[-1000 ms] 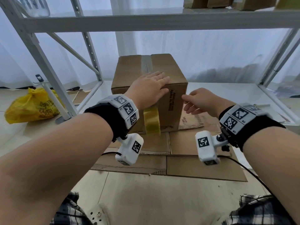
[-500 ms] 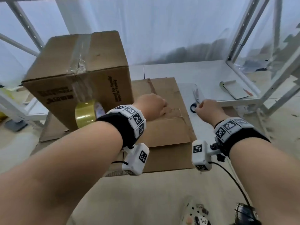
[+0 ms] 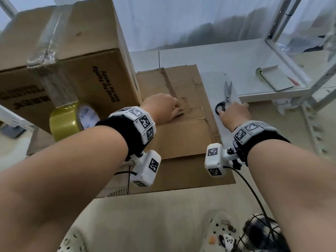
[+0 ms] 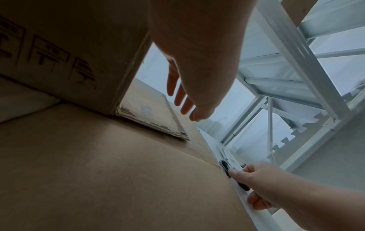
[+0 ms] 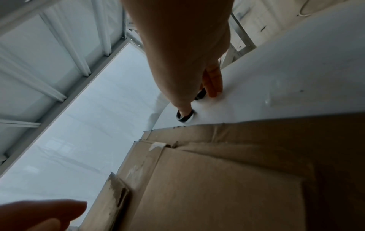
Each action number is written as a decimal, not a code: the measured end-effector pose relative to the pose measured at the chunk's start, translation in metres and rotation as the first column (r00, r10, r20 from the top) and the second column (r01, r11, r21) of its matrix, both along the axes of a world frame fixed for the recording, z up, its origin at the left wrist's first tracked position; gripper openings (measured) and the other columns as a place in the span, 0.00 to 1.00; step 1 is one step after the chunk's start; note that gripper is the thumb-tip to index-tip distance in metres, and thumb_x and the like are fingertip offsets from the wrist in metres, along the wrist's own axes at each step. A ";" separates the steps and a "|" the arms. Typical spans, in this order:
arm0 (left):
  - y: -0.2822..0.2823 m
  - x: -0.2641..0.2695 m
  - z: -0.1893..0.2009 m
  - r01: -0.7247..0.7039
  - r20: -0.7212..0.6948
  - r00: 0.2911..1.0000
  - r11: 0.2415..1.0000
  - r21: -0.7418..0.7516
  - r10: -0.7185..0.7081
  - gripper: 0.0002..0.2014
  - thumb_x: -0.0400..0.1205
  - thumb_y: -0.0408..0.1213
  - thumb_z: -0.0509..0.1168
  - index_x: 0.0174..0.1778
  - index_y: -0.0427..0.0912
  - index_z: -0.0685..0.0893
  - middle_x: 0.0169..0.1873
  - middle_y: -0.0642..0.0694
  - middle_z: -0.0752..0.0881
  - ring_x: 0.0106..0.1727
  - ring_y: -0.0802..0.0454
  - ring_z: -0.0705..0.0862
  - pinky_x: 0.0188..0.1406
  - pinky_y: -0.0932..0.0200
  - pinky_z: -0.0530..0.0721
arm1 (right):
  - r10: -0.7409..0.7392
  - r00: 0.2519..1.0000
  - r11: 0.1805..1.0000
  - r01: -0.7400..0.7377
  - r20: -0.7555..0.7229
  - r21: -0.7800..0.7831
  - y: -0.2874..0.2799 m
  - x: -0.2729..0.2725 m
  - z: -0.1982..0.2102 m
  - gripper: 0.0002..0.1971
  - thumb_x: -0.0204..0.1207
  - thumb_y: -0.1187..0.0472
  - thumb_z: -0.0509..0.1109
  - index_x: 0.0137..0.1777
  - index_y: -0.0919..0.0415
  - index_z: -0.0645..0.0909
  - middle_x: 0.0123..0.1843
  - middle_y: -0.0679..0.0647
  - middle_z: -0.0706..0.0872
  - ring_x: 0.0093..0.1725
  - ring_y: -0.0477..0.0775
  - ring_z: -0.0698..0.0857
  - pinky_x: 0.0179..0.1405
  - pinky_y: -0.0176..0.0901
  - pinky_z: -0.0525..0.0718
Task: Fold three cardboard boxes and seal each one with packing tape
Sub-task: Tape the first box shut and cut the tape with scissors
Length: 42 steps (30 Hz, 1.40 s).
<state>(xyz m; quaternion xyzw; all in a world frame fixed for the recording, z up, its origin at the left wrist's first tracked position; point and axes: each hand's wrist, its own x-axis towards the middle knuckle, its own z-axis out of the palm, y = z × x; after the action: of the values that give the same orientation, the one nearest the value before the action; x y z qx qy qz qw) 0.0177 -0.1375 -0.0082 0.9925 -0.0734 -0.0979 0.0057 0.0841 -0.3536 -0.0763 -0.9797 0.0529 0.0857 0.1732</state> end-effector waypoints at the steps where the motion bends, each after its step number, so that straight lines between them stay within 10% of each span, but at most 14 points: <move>1: -0.001 0.000 -0.001 0.000 -0.003 1.000 1.000 -0.003 0.000 0.16 0.86 0.44 0.54 0.62 0.44 0.82 0.59 0.45 0.84 0.59 0.45 0.81 0.55 0.44 0.83 | -0.024 1.000 0.999 0.024 0.002 0.025 0.000 -0.002 0.000 0.21 0.84 0.54 0.59 0.70 0.70 0.70 0.70 0.70 0.72 0.67 0.69 0.75 0.60 0.55 0.75; 12: -0.004 0.003 -0.004 -0.002 0.001 1.000 0.999 -0.046 0.002 0.16 0.86 0.46 0.54 0.64 0.48 0.82 0.60 0.47 0.83 0.60 0.46 0.81 0.54 0.46 0.82 | 0.124 0.991 0.981 -0.129 -0.046 -0.145 0.005 -0.008 0.002 0.17 0.85 0.59 0.55 0.69 0.66 0.72 0.66 0.68 0.75 0.64 0.68 0.77 0.58 0.53 0.77; 16: -0.003 0.004 -0.006 -0.010 -0.012 1.000 0.999 -0.039 0.010 0.16 0.86 0.46 0.54 0.64 0.48 0.82 0.61 0.47 0.83 0.59 0.46 0.81 0.55 0.46 0.82 | 0.046 0.995 0.995 -0.053 -0.083 -0.084 0.009 -0.013 0.004 0.19 0.83 0.62 0.62 0.69 0.70 0.63 0.66 0.71 0.75 0.63 0.70 0.80 0.54 0.54 0.78; 26: -0.012 -0.015 0.020 0.017 0.091 0.996 0.996 -0.088 -0.009 0.16 0.86 0.44 0.54 0.63 0.44 0.83 0.59 0.44 0.84 0.58 0.44 0.82 0.55 0.43 0.83 | 0.027 0.987 0.988 -0.051 0.159 0.148 0.024 -0.026 0.044 0.13 0.82 0.59 0.61 0.58 0.69 0.76 0.52 0.62 0.83 0.46 0.62 0.79 0.42 0.45 0.72; 32: -0.001 -0.059 0.087 0.114 0.328 0.941 0.990 -0.088 -0.079 0.17 0.87 0.36 0.53 0.69 0.43 0.80 0.64 0.45 0.81 0.61 0.45 0.82 0.58 0.47 0.82 | 0.007 0.965 0.722 -0.187 0.262 0.666 0.079 -0.060 0.104 0.14 0.77 0.66 0.67 0.61 0.68 0.77 0.49 0.59 0.82 0.49 0.61 0.83 0.50 0.53 0.83; 36: 0.039 -0.098 0.131 0.108 0.529 0.845 0.994 -0.030 -0.076 0.17 0.86 0.33 0.55 0.69 0.43 0.80 0.70 0.46 0.79 0.68 0.44 0.79 0.67 0.47 0.77 | 0.092 0.938 0.566 -0.325 0.333 0.758 0.109 -0.093 0.147 0.15 0.77 0.61 0.73 0.61 0.58 0.74 0.43 0.50 0.81 0.44 0.50 0.84 0.40 0.30 0.81; 42: 0.117 -0.160 0.147 -0.212 0.707 0.676 0.974 -0.082 0.207 0.24 0.82 0.43 0.65 0.75 0.51 0.71 0.76 0.40 0.66 0.75 0.37 0.64 0.72 0.40 0.67 | 0.226 0.821 0.790 -0.469 0.524 0.395 0.152 -0.138 0.181 0.15 0.80 0.57 0.68 0.65 0.58 0.74 0.50 0.54 0.85 0.52 0.59 0.84 0.48 0.45 0.78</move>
<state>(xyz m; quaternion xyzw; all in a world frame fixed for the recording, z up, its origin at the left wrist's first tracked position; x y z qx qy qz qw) -0.1427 -0.0206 0.1393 0.9548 0.0446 0.2936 -0.0155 -0.0541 -0.2016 0.1045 -0.8830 -0.1997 -0.1012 0.4126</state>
